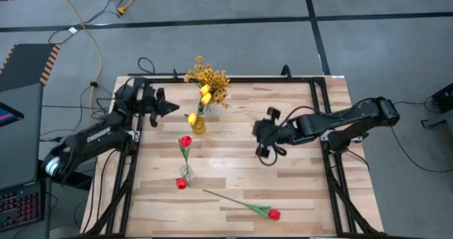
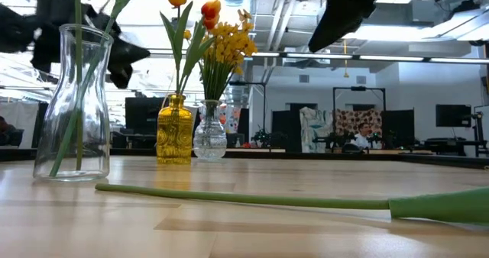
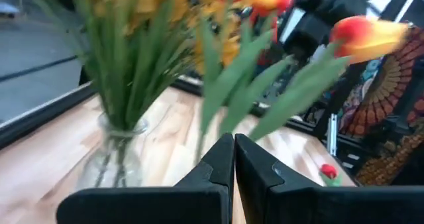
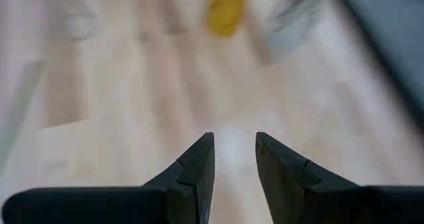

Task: Sort flowers into vase by color
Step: Put the red tulip into the bottom transparent vase

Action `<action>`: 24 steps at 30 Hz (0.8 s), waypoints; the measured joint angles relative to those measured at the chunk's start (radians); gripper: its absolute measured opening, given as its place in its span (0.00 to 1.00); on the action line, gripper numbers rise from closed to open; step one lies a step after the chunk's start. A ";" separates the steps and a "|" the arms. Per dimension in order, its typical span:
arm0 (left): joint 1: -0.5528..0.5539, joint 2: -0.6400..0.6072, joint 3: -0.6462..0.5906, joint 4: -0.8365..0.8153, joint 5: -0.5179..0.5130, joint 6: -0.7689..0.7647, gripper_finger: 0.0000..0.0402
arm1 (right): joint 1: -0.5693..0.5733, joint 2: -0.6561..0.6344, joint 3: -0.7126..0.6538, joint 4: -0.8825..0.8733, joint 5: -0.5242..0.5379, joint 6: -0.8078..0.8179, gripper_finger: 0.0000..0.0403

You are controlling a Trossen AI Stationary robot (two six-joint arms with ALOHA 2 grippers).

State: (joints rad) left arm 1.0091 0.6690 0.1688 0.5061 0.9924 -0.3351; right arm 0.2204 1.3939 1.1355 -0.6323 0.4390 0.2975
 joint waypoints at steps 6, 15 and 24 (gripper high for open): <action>-0.096 -0.270 -0.010 -0.173 -0.083 -0.019 0.00 | 0.083 0.045 0.000 0.016 -0.133 0.179 0.34; -0.218 -0.563 -0.010 -0.382 -0.187 -0.030 0.00 | 0.196 0.179 0.000 0.085 -0.189 0.251 0.34; -0.282 -0.625 -0.010 -0.386 -0.151 -0.140 0.00 | 0.273 0.285 0.000 0.223 -0.409 0.522 0.34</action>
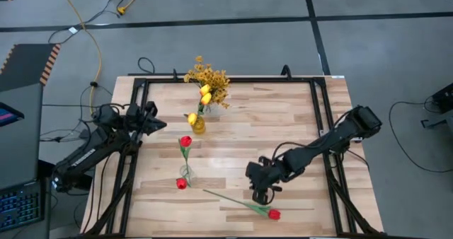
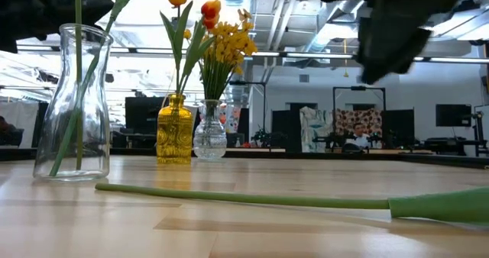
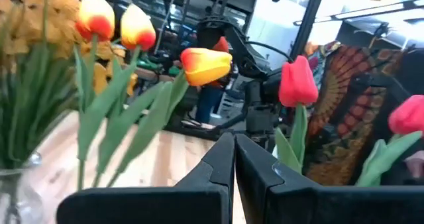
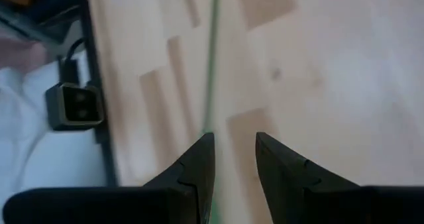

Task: Sort flowers into vase by color
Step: Put the red tulip into the bottom transparent vase

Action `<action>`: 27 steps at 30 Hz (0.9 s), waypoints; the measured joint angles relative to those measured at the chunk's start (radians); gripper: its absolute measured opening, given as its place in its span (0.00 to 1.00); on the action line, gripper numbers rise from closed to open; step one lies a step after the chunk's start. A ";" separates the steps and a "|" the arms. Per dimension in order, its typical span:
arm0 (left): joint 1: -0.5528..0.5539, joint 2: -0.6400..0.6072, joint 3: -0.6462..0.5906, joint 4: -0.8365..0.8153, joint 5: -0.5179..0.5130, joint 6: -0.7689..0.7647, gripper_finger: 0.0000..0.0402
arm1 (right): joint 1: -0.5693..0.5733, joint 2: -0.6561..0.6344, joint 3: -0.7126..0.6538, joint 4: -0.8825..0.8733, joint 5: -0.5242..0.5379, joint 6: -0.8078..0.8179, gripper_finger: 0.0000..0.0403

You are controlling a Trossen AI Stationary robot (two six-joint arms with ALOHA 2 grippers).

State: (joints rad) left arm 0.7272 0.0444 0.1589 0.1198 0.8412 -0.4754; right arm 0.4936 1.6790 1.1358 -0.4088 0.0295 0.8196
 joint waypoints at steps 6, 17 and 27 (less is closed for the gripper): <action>-0.004 0.007 0.000 -0.004 0.068 -0.008 0.00 | 0.051 0.061 0.000 0.049 -0.062 0.092 0.34; -0.004 0.007 0.000 -0.011 0.070 0.000 0.25 | 0.097 0.076 0.000 0.062 -0.088 0.148 0.34; -0.004 0.007 0.000 -0.105 0.069 -0.006 0.39 | 0.129 0.076 0.002 0.075 -0.111 0.230 0.34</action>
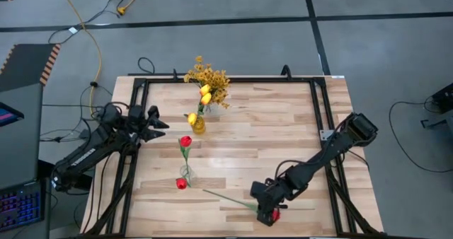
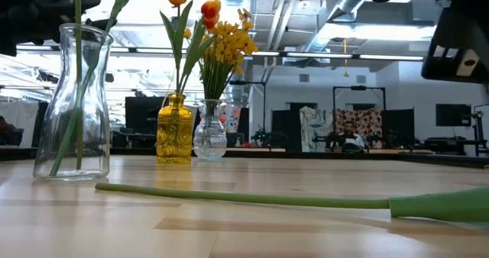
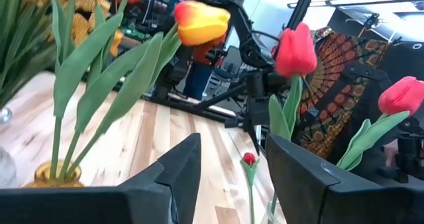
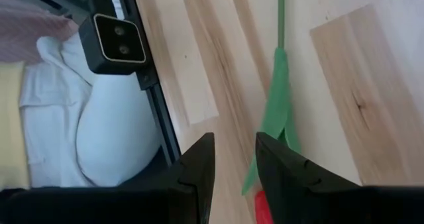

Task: Sort flowers into vase by color
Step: Put the red tulip into the bottom transparent vase

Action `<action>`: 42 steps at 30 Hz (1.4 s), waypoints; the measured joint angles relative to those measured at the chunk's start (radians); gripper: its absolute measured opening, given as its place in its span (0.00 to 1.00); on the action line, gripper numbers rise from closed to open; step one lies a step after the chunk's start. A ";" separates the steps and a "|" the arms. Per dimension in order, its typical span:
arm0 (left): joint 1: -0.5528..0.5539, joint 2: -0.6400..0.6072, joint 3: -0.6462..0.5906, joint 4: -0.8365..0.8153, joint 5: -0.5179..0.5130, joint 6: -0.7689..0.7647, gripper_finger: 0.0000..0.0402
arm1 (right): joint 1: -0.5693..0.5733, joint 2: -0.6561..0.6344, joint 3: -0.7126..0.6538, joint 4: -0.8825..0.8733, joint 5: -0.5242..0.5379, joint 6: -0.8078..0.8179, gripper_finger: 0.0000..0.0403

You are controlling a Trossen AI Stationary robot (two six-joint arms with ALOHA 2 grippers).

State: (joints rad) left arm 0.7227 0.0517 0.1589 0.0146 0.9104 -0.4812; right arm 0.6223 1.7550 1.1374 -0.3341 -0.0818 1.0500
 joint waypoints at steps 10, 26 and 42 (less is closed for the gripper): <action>0.000 0.000 0.000 -0.057 0.000 -0.001 0.39 | -0.030 0.001 0.000 -0.001 0.001 -0.001 0.34; 0.000 0.000 0.000 -0.056 0.000 0.001 0.40 | -0.028 0.001 0.000 0.008 0.220 -0.004 0.34; 0.001 0.000 0.001 -0.059 -0.006 0.002 0.40 | 0.003 0.132 0.000 0.076 0.221 -0.038 0.34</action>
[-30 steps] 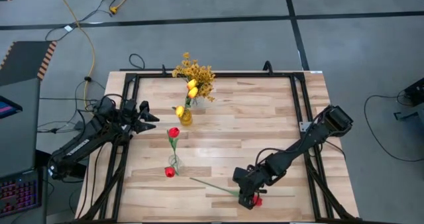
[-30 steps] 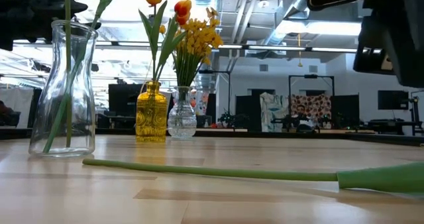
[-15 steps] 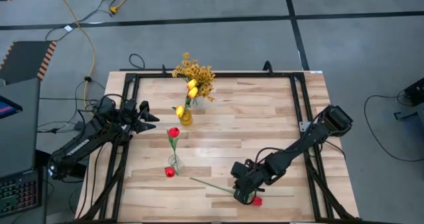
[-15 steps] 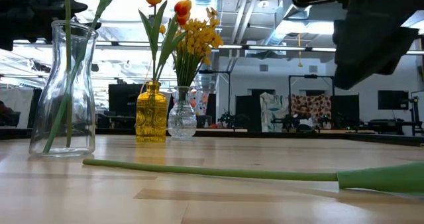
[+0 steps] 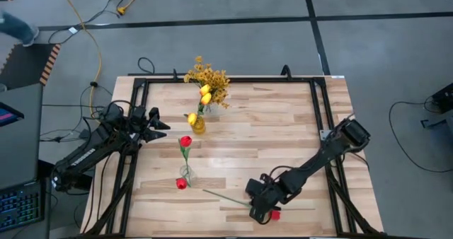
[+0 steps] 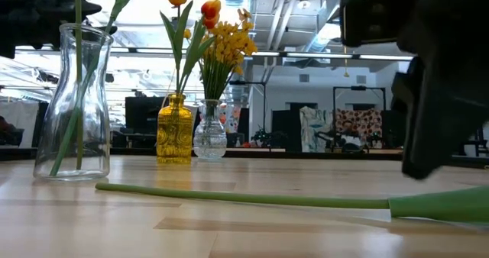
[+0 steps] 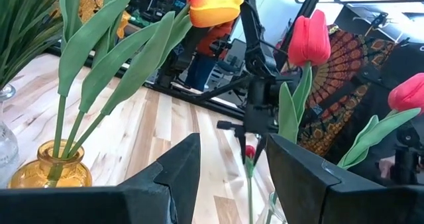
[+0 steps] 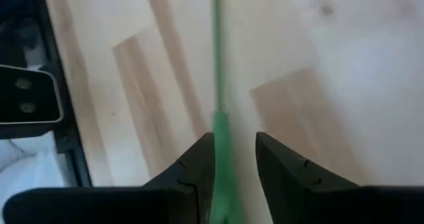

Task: Sort flowers into vase by color
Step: Put the red tulip into the bottom transparent vase

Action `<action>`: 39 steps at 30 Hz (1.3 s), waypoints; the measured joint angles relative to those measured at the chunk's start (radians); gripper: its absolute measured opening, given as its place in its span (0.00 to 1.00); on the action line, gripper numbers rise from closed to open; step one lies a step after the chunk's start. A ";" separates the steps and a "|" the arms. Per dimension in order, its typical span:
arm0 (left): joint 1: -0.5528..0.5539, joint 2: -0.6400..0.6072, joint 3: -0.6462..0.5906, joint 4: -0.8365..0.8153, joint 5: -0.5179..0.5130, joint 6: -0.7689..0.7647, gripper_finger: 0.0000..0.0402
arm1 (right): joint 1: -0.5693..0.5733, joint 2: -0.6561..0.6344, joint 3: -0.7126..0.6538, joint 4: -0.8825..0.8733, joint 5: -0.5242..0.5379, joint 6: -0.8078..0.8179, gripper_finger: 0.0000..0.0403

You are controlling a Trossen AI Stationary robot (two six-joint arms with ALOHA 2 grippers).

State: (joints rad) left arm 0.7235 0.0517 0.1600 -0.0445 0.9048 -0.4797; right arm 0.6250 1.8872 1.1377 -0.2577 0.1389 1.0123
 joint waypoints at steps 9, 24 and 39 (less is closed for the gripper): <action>0.000 0.000 0.000 -0.008 -0.002 -0.001 0.40 | 0.013 0.033 0.003 0.054 -0.006 0.000 0.34; 0.000 0.000 0.000 -0.010 -0.008 -0.003 0.40 | 0.023 0.074 0.004 0.070 -0.016 -0.026 0.34; 0.000 0.000 0.000 -0.019 -0.033 -0.003 0.40 | 0.021 0.091 0.005 0.034 -0.022 -0.026 0.09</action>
State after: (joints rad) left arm 0.7231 0.0521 0.1600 -0.0639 0.8722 -0.4831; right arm 0.6460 1.9785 1.1423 -0.2237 0.1173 0.9859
